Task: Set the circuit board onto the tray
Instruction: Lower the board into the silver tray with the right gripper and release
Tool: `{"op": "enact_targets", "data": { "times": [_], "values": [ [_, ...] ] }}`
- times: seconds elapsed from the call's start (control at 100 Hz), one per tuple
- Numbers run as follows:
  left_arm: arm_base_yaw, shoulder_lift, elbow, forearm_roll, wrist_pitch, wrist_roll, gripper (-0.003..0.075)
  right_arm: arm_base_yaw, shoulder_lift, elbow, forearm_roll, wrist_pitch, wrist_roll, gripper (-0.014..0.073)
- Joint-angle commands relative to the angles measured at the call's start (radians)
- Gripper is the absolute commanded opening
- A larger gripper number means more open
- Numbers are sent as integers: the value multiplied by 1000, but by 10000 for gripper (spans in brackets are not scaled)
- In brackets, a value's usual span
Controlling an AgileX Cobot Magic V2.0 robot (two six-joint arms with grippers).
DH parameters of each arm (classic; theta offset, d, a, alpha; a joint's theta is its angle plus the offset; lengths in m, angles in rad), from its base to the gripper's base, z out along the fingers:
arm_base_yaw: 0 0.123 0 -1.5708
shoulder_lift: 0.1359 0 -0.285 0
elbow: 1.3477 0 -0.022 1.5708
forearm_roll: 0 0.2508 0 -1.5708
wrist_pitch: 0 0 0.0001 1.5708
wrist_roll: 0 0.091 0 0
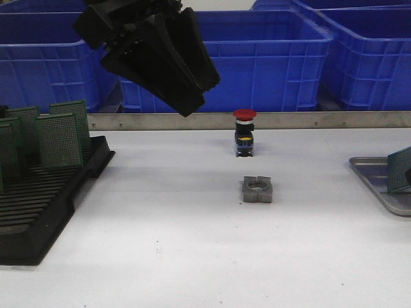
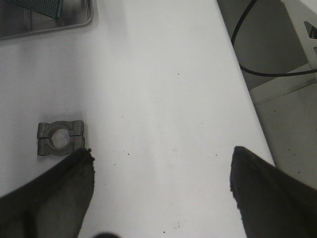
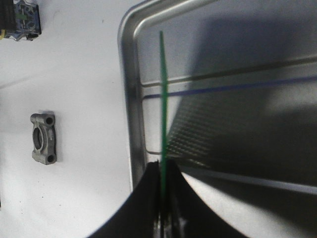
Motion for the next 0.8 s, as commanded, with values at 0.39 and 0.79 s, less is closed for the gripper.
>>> {"op": "enact_targets", "data": {
  "times": [0.39,0.79],
  "values": [
    [5,-53,-32,-63,23,-1,534,-3,-53,-22,28,27,8,512],
    [5,-53,-32,-63,23,-1,534,-3,-85,-22,-3,-8,14,512]
  ]
}}
